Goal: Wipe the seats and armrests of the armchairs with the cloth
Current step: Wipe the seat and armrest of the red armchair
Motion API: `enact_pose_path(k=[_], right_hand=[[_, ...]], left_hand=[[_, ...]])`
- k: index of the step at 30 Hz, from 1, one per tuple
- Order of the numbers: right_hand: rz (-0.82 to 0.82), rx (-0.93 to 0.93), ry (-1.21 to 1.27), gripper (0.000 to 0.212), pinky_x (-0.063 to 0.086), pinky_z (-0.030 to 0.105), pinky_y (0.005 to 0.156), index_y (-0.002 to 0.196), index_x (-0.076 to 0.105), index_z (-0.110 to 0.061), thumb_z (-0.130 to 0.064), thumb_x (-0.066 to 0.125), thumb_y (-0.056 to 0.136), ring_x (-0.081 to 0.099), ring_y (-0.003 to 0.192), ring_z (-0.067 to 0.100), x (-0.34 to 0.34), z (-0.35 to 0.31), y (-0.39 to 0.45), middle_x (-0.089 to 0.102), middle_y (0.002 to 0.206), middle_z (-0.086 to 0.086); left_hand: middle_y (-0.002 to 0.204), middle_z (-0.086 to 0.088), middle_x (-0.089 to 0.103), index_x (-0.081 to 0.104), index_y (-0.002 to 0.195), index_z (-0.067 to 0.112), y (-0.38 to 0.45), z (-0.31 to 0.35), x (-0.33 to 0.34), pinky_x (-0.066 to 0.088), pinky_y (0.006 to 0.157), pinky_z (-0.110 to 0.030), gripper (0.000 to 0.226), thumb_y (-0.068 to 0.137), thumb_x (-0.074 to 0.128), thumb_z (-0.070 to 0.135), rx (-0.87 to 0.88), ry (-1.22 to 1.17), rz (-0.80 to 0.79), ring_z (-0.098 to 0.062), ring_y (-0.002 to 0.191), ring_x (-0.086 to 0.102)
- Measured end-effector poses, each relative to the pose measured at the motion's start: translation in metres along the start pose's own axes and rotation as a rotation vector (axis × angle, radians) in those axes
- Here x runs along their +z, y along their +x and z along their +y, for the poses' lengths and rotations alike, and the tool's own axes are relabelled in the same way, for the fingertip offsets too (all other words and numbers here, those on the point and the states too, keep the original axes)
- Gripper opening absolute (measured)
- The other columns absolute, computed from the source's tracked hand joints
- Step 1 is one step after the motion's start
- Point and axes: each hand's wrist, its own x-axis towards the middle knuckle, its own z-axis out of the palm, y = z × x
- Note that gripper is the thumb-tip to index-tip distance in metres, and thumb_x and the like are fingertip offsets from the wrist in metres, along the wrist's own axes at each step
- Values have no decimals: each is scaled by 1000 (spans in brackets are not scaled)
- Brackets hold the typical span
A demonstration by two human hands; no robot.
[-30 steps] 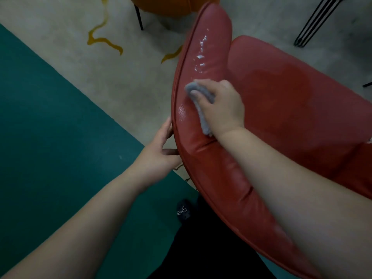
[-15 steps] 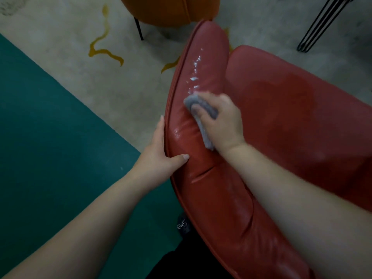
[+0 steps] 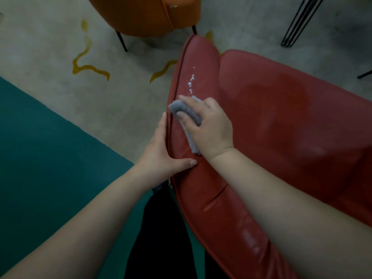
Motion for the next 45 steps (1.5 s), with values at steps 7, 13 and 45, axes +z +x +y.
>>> enact_pose_path(k=[7,13,45], right_hand=[[228,91,92,38,45,16,81,121,63,-36,-46,61,84,57,98,4,14,-2,24,54,93,-4],[369,399,79,34,42,18,88,121,64,-37,-39,63,87,57,100,4,18,15,60,57,103,-5],[234,785,197,25,48,26,95,111,70,-25,-31,64,88,64,103,9,2,81,78,71,106,-7]], left_hand=[[157,11,25,2,155,27,52,11,-36,36,112,-31,124,65,88,28,118,107,-111,-9,138,36],[151,20,25,-6,153,34,95,20,-67,44,104,-23,128,65,88,33,190,212,-268,-7,131,43],[115,52,24,-12,148,46,173,50,-86,39,70,5,132,63,88,31,168,219,-455,28,96,45]])
